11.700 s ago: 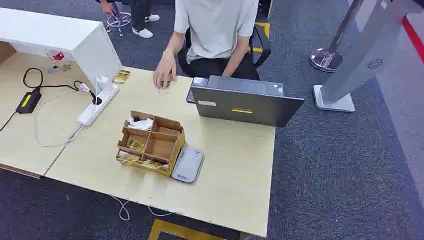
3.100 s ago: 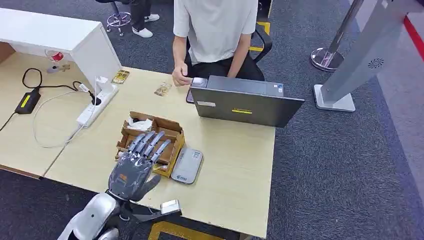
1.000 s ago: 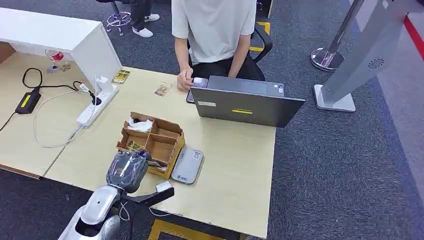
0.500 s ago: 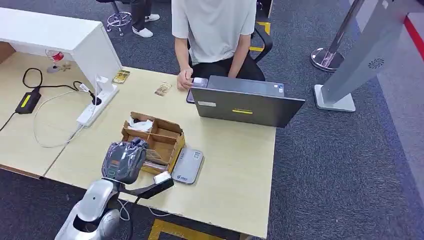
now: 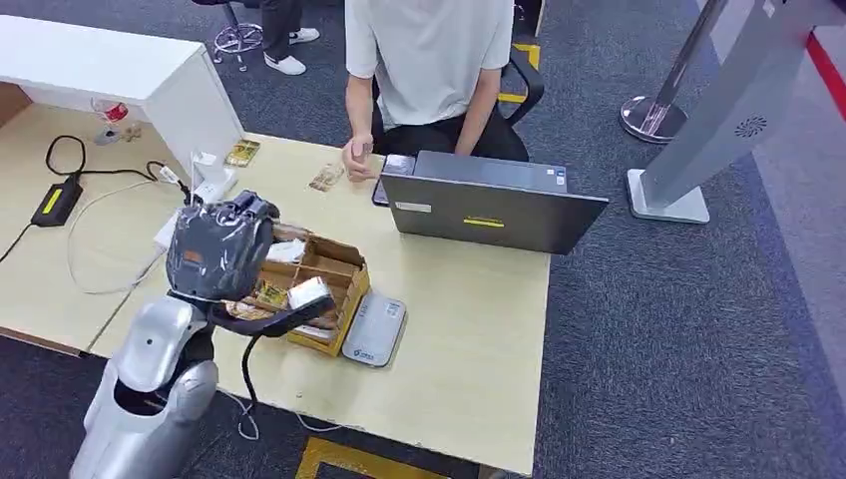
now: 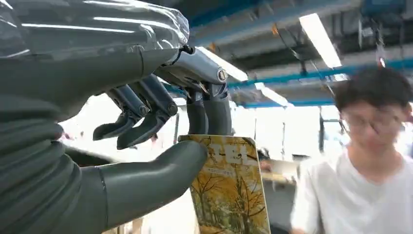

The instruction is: Pass the card to the sensor for recognition and then transmit it.

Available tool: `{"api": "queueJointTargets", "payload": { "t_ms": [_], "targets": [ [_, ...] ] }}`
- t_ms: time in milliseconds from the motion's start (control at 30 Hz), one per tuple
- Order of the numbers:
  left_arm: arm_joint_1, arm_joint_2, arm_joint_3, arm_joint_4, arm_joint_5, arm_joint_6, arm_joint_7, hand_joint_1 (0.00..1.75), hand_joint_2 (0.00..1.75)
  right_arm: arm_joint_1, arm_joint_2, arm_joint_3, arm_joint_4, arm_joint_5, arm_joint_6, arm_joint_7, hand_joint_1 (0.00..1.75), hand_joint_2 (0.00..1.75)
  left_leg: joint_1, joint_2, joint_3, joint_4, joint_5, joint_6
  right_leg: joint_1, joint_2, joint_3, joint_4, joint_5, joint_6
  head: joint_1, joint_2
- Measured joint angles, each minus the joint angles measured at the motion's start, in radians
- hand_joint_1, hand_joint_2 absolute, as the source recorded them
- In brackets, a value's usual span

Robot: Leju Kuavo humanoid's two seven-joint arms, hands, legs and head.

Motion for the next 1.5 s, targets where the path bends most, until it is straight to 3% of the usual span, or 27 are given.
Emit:
{"api": "queueJointTargets", "payload": {
  "t_ms": [167,367,500,533,767,1200,1367,1500],
  "targets": [
    [-0.201,0.008,0.0,0.123,-0.12,0.052,0.079,1.75,1.75,-0.008,0.0,0.011,0.0,0.053,0.014,0.011,0.0,0.0,0.0,-0.001,0.0,0.0,0.001,0.0,0.0,0.0,0.0,0.0,0.001,0.001,0.0,0.0],
    [-0.454,0.019,0.002,0.403,-0.155,0.06,0.085,1.75,1.75,-0.03,0.0,0.032,0.0,0.082,0.015,0.045,0.0,0.0,0.0,0.0,0.0,0.0,0.003,0.0,0.0,0.0,0.0,0.001,0.003,0.001,-0.002,0.0],
    [-0.532,0.007,0.002,0.49,-0.15,0.057,0.093,1.75,1.75,-0.034,0.001,0.036,0.0,0.088,0.015,0.052,0.0,0.0,0.0,0.0,-0.001,0.0,0.003,0.0,0.0,0.0,0.0,0.0,0.003,0.001,-0.001,0.0],
    [-0.545,0.002,0.002,0.503,-0.148,0.057,0.093,0.0,1.75,-0.035,0.001,0.036,0.0,0.088,0.015,0.055,0.0,0.0,0.0,0.0,-0.001,0.0,0.003,0.0,0.0,0.0,0.0,0.0,0.003,0.001,0.0,0.0],
    [-0.579,-0.019,0.002,0.538,-0.126,0.04,0.094,0.0,1.75,-0.037,0.001,0.036,0.0,0.087,0.013,0.056,0.0,0.0,0.0,0.0,-0.001,0.0,0.003,0.0,0.0,0.0,-0.001,0.0,0.003,0.001,-0.001,0.0],
    [-0.558,-0.029,0.002,0.528,-0.065,0.03,0.07,0.0,1.75,-0.037,0.002,0.036,0.0,0.086,0.011,0.053,0.0,0.0,0.0,0.0,-0.001,0.0,0.003,0.0,0.0,0.0,0.0,0.0,0.003,0.001,-0.001,0.0],
    [-0.402,-0.031,0.002,0.377,0.022,0.037,0.004,0.0,1.75,-0.025,0.002,0.028,0.0,0.049,0.006,0.034,0.0,0.0,-0.001,0.0,-0.001,0.0,0.001,0.0,-0.001,0.001,0.0,0.0,0.002,0.001,0.0,0.0],
    [-0.173,0.003,0.002,0.184,0.095,0.09,-0.052,0.0,1.75,-0.009,0.005,-0.002,0.0,0.013,-0.01,0.03,0.0,0.0,-0.001,0.005,0.0,0.0,-0.001,-0.001,-0.001,0.005,0.0,0.0,0.0,0.001,0.0,0.0]
  ]
}}
